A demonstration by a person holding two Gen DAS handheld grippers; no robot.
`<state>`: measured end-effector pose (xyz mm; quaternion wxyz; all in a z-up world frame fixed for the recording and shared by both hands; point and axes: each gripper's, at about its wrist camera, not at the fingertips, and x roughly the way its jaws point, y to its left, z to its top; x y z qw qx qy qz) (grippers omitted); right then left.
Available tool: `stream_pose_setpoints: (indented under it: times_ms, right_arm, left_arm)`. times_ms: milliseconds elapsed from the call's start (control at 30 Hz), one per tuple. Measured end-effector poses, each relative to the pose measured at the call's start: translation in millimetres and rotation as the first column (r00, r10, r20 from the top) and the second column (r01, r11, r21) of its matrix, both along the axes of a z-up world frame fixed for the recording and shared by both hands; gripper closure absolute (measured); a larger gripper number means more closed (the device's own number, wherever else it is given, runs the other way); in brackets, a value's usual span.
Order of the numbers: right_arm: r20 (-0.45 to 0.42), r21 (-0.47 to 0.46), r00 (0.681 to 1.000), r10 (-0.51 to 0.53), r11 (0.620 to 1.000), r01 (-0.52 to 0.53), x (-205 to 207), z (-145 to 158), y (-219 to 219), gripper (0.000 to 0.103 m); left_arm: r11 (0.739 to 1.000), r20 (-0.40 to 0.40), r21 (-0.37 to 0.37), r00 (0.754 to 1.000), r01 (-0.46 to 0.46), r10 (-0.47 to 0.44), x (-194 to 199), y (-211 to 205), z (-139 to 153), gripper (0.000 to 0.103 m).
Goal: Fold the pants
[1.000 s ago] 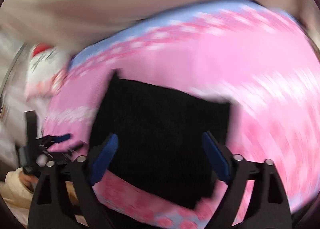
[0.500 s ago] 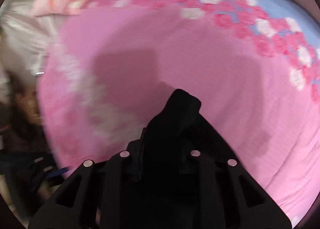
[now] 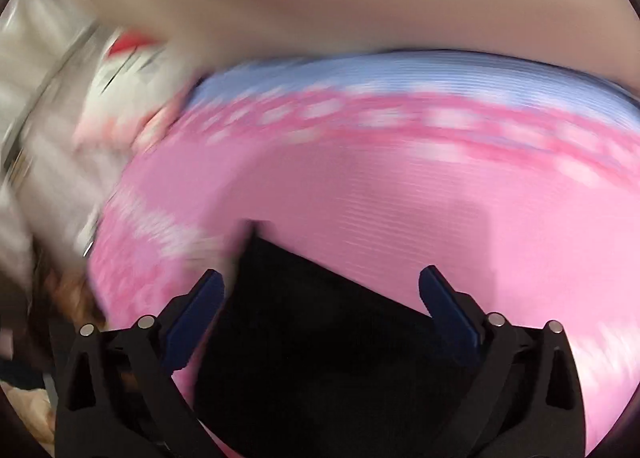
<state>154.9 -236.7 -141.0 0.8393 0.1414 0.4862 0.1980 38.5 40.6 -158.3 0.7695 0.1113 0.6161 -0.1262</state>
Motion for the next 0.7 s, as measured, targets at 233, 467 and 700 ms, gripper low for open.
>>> stream_pose_setpoints:
  times_ms: [233,467,700]
  right_arm:
    - [-0.229,0.029,0.936,-0.266,0.96,0.28,-123.7,-63.9,-124.4,0.007]
    - [-0.305,0.023,0.918,-0.254,0.961,0.274,-120.1,-117.2,-80.9,0.047]
    - [-0.371,0.211,0.913,-0.169,0.942,0.26,-134.6,-80.9,-89.9,0.071]
  left_arm:
    - [1.0,0.02,-0.014,1.0,-0.006,0.007,16.4,-23.0,4.1,0.027]
    - [0.999,0.004,0.041,1.0,0.005,-0.005,32.3,-56.1,-7.5,0.021]
    - [0.996,0.009,0.088,1.0,0.002,-0.003,40.2,-65.7,-10.9,0.017]
